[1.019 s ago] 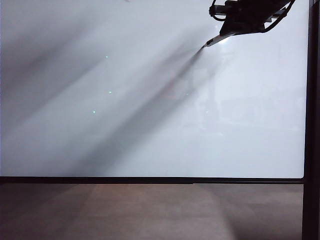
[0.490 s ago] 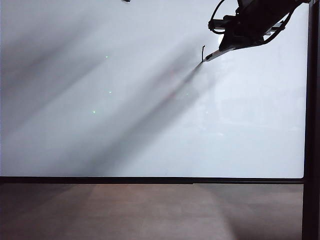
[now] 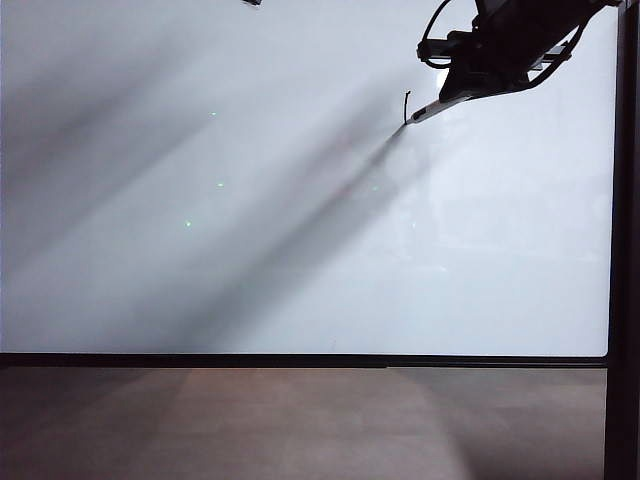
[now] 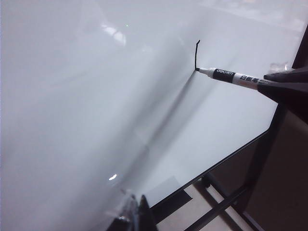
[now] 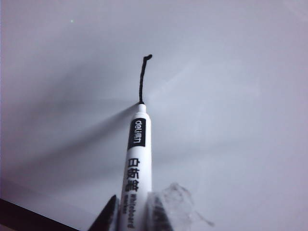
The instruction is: Reach to the right to find the marker pen, pick it up, and write the number 4 on the whiteboard.
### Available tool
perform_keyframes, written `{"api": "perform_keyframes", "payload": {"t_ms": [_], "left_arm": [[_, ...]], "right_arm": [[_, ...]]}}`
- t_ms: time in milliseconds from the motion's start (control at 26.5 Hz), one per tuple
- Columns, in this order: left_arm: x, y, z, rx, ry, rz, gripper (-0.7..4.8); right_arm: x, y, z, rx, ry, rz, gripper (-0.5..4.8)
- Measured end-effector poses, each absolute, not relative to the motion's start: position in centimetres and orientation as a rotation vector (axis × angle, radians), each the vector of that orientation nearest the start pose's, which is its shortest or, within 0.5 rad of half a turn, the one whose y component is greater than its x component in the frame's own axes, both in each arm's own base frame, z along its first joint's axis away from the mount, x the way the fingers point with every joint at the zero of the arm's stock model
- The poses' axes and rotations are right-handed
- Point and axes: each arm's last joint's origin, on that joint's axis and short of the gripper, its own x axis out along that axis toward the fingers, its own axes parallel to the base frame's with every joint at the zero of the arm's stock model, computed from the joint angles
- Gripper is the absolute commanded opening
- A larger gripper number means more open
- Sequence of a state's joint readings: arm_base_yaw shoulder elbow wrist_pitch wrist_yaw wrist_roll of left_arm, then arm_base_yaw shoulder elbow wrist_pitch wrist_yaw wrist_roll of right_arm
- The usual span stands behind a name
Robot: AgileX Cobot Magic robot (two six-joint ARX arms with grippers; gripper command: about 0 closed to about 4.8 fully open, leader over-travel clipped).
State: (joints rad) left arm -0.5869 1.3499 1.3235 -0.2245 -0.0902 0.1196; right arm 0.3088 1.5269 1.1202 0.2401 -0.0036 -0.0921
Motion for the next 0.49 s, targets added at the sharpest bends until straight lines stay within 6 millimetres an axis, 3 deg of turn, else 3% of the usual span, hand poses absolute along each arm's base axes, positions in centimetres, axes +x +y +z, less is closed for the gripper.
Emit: {"api": "perform_keyframes", "payload": {"t_ms": [490], "left_arm": [[25.3,-16.6,39.0,0.204,0.217,-0.511,-0.05]], "right_arm": [[33.5,9.1,31.4,-0.114,0.155,0.275,-0.02]]}}
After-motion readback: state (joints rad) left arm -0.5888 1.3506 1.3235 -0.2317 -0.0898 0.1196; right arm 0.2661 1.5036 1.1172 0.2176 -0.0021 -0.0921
